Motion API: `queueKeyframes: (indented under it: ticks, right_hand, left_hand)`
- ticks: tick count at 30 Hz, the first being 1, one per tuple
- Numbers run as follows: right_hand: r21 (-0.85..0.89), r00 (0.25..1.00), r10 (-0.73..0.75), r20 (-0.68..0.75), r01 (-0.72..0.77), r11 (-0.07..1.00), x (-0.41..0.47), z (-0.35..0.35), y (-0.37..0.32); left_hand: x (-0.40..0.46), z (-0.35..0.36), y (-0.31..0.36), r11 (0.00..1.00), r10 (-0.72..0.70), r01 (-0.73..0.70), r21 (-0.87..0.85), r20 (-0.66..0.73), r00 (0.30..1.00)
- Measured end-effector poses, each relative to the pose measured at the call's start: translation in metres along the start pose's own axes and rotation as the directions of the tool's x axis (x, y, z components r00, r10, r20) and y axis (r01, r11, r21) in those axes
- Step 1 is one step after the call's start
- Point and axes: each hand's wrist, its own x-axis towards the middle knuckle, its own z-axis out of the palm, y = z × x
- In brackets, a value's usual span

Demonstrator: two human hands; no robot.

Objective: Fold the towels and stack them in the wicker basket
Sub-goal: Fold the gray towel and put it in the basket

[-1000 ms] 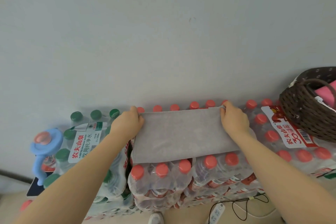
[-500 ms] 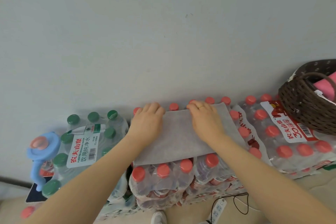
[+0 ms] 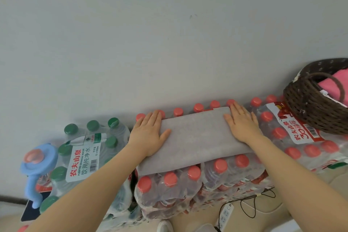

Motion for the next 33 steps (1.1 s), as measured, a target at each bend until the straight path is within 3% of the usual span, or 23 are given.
queueKeyframes:
  ticks: [3, 5, 8, 11, 14, 16, 23, 28, 33]
  right_hand:
    - [-0.059, 0.983, 0.074, -0.166, -0.085, 0.995, -0.010, -0.004, -0.011]
    - [-0.062, 0.970, 0.117, -0.213, -0.133, 0.989, -0.016, -0.007, -0.013]
    - [0.182, 0.980, 0.170, -0.106, -0.149, 0.972, -0.024, -0.010, -0.006]
    - [0.307, 0.991, 0.137, 0.012, -0.134, 0.942, -0.028, -0.012, 0.001]
    - [0.628, 0.988, 0.083, 0.133, -0.149, 0.764, -0.027, -0.020, 0.014]
    - [0.739, 0.986, 0.055, 0.158, -0.155, 0.656, -0.025, -0.034, 0.029]
    - [0.575, 0.972, 0.119, 0.201, -0.216, 0.789, -0.017, -0.060, 0.101]
    - [0.356, 0.996, 0.050, 0.070, -0.072, 0.932, -0.008, -0.078, 0.114]
    - [0.344, 0.992, -0.105, 0.066, 0.076, 0.936, -0.017, -0.098, 0.090]
  left_hand:
    - [0.003, -0.005, 0.024, 1.000, -0.021, 0.020, -0.023, -0.022, 1.000]
    - [0.004, -0.006, 0.048, 0.995, 0.094, -0.096, -0.041, -0.062, 0.994]
    - [0.003, -0.004, 0.084, 0.967, 0.238, -0.244, -0.080, -0.073, 0.969]
    - [0.003, 0.007, 0.109, 0.961, 0.253, -0.255, -0.110, -0.039, 0.967]
    - [0.004, 0.013, 0.123, 0.970, 0.209, -0.209, -0.122, -0.017, 0.978]
    - [0.006, 0.012, 0.133, 0.973, 0.197, -0.198, -0.118, -0.020, 0.980]
    - [0.022, 0.016, 0.187, 0.972, 0.223, -0.222, -0.079, 0.015, 0.975]
    - [0.036, 0.015, 0.222, 0.984, 0.171, -0.166, -0.063, 0.101, 0.980]
    - [0.045, 0.010, 0.232, 0.987, 0.138, -0.152, 0.043, 0.227, 0.964]
